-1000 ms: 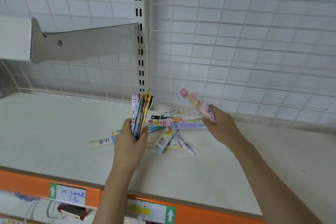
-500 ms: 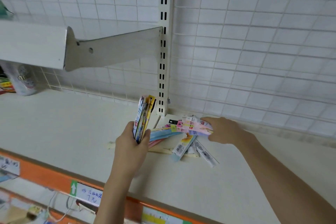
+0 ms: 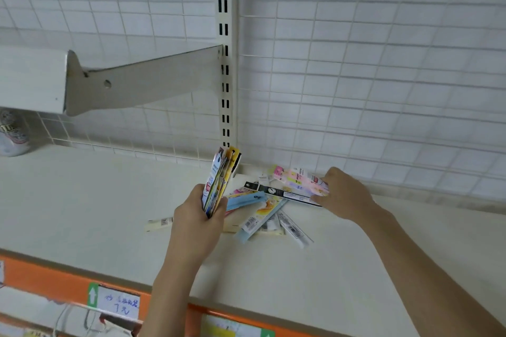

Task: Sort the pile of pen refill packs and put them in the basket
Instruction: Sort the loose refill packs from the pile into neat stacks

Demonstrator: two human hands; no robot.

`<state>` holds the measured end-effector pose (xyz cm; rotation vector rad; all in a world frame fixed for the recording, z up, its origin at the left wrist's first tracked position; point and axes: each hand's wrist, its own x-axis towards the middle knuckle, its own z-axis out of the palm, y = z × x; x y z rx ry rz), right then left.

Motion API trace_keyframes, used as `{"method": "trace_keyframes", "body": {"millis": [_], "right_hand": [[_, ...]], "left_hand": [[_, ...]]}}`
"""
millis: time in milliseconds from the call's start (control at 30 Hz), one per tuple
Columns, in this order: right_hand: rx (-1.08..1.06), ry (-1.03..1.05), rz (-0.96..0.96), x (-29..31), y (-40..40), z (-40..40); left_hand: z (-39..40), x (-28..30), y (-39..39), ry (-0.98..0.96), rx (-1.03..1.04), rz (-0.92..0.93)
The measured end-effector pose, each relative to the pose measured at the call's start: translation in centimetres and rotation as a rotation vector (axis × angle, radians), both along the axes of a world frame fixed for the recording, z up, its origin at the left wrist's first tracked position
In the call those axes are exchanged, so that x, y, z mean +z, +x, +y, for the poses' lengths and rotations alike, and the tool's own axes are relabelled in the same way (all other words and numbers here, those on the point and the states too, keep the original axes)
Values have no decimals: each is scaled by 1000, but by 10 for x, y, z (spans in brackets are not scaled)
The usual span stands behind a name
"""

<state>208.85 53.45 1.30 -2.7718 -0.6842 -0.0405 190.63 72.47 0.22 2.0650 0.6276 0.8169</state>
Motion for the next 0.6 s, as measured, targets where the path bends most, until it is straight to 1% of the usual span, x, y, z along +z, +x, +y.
{"method": "trace_keyframes", "body": {"millis": [133,333,433,500,600], "right_hand": [[-17,125,-44,6,-4,-25],[-45,732,26,15,-17,-50],[-116,986,-69,11,-27,-57],[-174,1069,-91,1,-33,-61],[-272,1122,-4,-20,-39,-68]], "left_hand": [[-10,4,6,31,-54,28],[-26,12,13,72,-85,52],[-36,14,13,77,-116,20],[-40,14,14,86,-120,16],[-49,14,16,48,-132,-21]]}}
